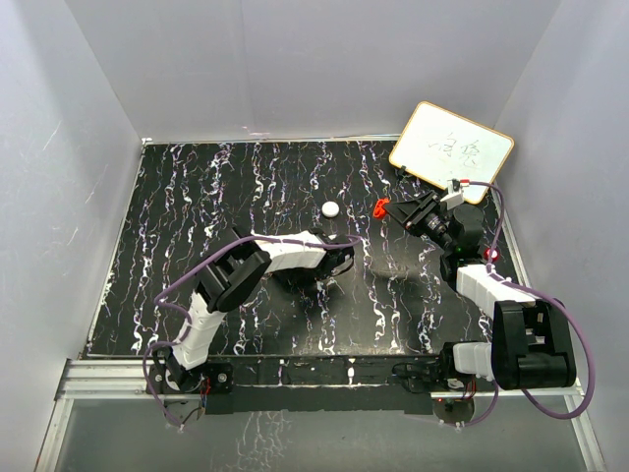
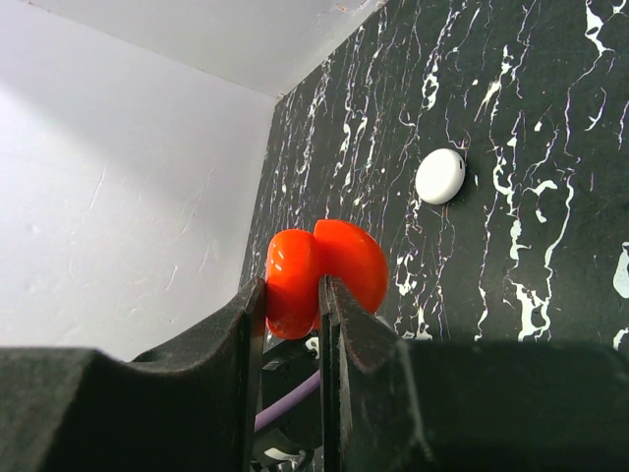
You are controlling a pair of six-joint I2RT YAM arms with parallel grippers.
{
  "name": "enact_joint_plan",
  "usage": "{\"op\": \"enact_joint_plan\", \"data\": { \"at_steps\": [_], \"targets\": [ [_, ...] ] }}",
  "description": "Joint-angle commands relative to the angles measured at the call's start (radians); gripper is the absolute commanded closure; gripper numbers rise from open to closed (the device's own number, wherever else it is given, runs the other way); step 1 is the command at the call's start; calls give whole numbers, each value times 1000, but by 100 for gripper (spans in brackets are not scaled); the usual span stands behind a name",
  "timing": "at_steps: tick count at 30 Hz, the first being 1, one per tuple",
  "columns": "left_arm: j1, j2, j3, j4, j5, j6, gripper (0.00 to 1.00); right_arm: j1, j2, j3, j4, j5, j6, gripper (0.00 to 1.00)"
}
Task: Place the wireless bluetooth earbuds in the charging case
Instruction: Place the earbud at the center of the board.
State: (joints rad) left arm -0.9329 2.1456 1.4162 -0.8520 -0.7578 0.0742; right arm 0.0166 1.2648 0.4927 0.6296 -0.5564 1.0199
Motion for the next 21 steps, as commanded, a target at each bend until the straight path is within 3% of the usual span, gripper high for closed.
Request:
{"op": "enact_joint_plan", "data": {
  "at_steps": [1, 11, 21],
  "targets": [
    [3, 9, 28, -45, 27, 14, 83, -6, -29, 24, 42, -8, -4, 100],
    [3, 8, 35, -47, 42, 15, 72, -7, -30, 23, 42, -9, -5, 100],
    [3, -1, 52, -43, 35, 11, 71, -7, -30, 21, 42, -7, -5, 100]
  ]
}}
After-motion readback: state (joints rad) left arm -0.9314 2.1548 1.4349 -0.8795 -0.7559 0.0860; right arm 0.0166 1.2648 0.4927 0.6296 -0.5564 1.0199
